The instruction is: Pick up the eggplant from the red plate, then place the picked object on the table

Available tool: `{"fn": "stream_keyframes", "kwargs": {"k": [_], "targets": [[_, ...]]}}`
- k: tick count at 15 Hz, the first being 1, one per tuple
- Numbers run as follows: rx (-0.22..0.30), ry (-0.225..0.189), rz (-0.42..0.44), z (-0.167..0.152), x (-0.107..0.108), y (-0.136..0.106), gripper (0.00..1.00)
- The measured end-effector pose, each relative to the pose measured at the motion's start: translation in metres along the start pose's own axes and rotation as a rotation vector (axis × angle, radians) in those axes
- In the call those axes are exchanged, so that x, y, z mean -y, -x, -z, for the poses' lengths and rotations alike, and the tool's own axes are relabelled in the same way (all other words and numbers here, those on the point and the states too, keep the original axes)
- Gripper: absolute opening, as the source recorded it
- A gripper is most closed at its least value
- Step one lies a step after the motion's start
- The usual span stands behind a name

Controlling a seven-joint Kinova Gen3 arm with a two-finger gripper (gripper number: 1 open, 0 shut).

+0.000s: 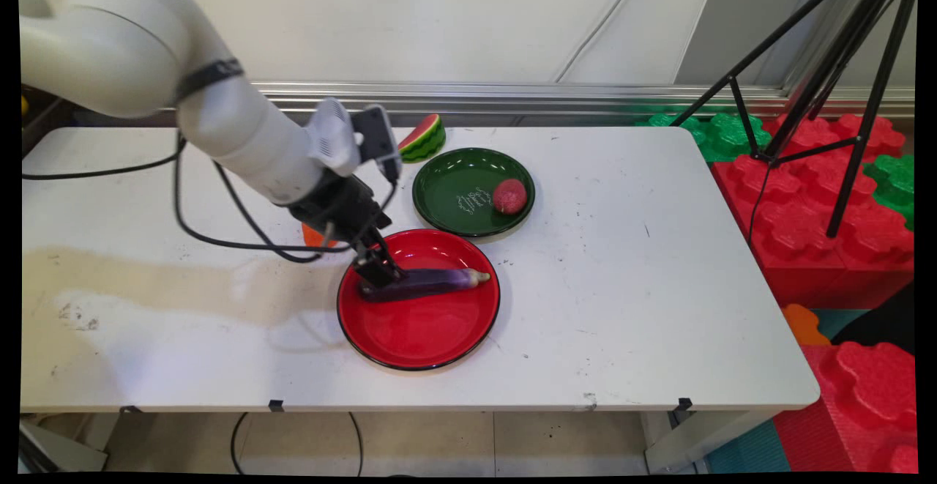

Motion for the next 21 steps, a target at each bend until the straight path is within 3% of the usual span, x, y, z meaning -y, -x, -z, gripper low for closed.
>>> {"fn": "stream_keyframes", "kwargs": {"k": [7,15,16,21], "targets": [[0.046,0.034,-0.009,-0.058,-0.001,-0.011,1.00],[0.069,0.052,-0.017,-0.092,0.002,-0.010,1.00],[0.070,0.053,-0.019,-0.094,0.002,-0.009,0.00],[0.067,0.054,-0.055,-0.095,0.000,-0.008,0.00]]}}
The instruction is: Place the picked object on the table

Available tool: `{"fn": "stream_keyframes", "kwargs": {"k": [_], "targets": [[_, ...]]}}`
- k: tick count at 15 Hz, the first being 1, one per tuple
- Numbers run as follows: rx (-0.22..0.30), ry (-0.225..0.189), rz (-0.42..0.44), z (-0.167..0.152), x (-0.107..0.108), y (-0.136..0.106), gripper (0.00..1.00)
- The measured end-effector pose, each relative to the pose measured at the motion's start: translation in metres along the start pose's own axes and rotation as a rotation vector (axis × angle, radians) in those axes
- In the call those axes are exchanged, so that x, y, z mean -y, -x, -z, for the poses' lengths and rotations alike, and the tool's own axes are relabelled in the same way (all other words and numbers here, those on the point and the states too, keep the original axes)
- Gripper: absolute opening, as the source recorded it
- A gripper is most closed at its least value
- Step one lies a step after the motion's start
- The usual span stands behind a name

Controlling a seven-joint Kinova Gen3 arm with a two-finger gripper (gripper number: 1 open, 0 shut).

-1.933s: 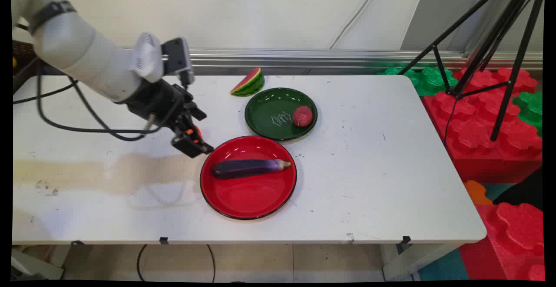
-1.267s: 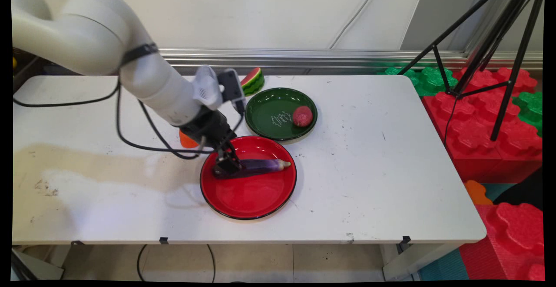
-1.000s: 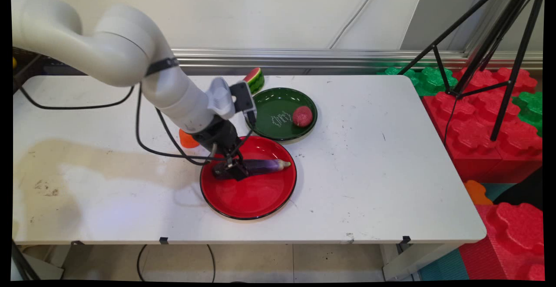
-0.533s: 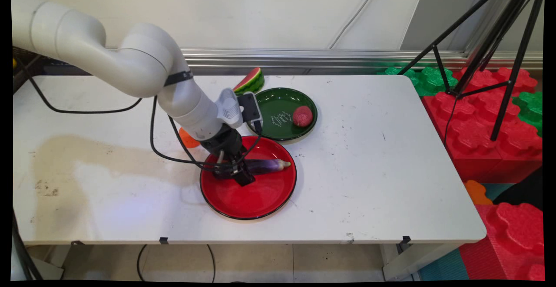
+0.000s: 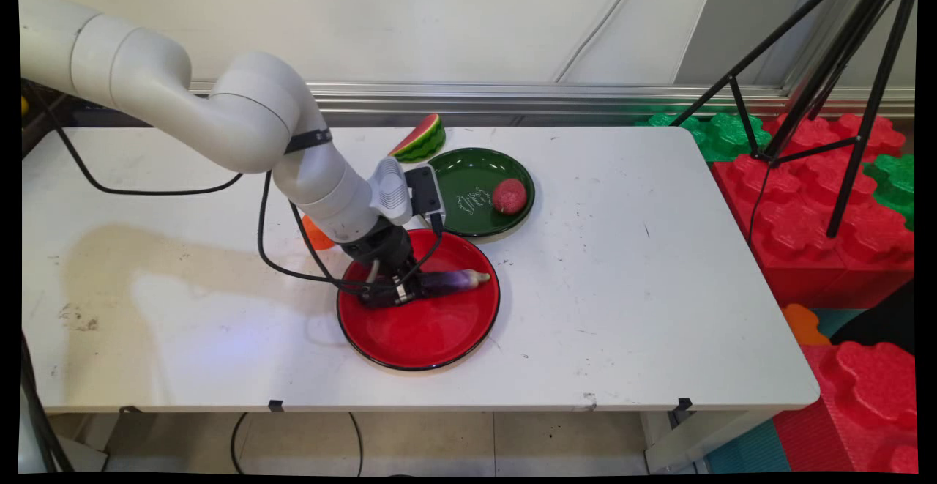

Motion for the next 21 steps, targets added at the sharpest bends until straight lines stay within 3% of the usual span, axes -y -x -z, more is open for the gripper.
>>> {"fn": "stream_keyframes", "kwargs": {"k": [5,11,16,21], "targets": [[-0.019,-0.019,-0.017,0.019,0.000,0.004,0.00],[-0.076,-0.086,-0.024,0.085,0.005,0.019,0.00],[-0.083,-0.130,0.004,0.130,0.011,0.053,0.00],[-0.041,-0.146,0.081,0.159,0.009,0.104,0.00]]}}
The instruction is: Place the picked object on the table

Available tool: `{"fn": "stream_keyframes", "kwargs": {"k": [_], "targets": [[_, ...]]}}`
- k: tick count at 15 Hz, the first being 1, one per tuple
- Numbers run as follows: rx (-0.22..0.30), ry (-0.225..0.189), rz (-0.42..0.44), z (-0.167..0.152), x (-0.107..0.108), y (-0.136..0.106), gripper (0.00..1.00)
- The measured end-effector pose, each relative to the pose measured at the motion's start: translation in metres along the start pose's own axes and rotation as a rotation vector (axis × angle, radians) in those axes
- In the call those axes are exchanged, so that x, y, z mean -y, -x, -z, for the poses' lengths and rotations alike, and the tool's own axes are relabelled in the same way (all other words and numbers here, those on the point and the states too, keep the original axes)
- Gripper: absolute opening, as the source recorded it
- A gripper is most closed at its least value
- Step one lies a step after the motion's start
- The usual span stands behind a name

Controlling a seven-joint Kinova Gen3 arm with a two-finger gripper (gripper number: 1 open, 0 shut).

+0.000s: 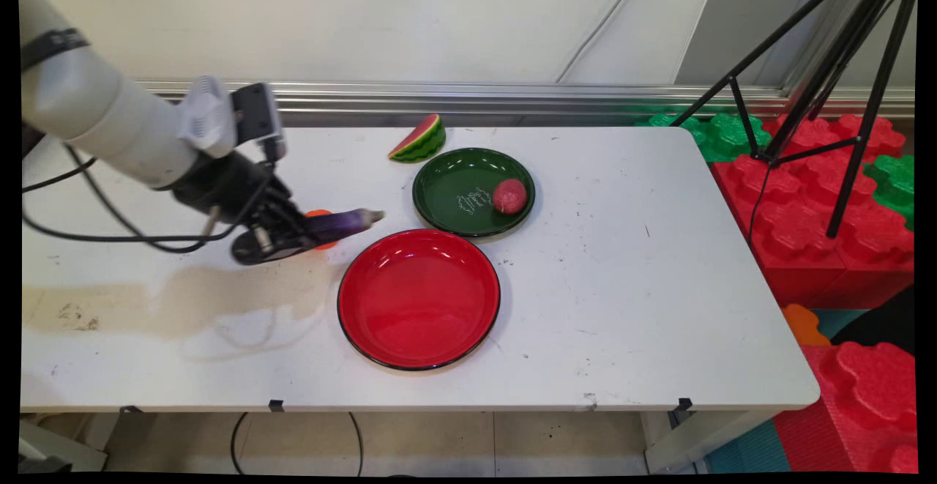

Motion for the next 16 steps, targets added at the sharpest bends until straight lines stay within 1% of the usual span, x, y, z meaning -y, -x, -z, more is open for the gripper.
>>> {"fn": "stream_keyframes", "kwargs": {"k": [6,9,12,16], "targets": [[0.059,-0.009,0.077,0.009,0.000,0.039,0.00],[0.093,-0.019,0.148,0.008,0.001,0.057,0.00],[0.122,-0.030,0.206,0.003,0.004,0.066,0.00],[0.143,-0.038,0.249,-0.011,0.009,0.068,0.00]]}}
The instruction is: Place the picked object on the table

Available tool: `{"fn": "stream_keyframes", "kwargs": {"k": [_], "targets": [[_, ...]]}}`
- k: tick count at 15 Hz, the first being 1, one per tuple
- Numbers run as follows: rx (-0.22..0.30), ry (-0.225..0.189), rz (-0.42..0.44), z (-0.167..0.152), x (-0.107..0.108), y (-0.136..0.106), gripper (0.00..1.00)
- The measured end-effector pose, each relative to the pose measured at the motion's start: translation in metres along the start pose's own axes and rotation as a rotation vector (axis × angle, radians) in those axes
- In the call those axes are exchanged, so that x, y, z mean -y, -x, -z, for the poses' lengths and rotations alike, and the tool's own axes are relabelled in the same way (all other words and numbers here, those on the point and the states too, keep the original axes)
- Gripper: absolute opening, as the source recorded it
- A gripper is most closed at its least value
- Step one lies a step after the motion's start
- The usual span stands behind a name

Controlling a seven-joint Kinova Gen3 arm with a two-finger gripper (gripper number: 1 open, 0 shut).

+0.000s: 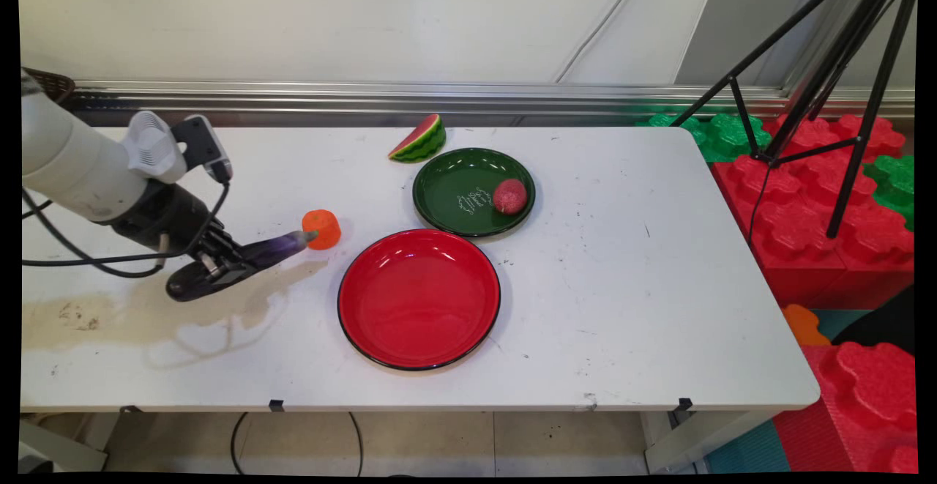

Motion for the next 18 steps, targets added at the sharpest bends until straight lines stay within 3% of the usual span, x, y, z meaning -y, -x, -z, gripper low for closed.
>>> {"fn": "stream_keyframes", "kwargs": {"k": [7,15,16,18], "targets": [[0.036,0.018,0.056,-0.047,0.005,-0.019,0.00],[0.032,0.046,0.072,-0.069,-0.001,-0.031,0.00],[0.028,0.046,0.075,-0.069,-0.002,-0.031,1.00],[0.020,0.045,0.074,-0.068,-0.005,-0.032,1.00]]}}
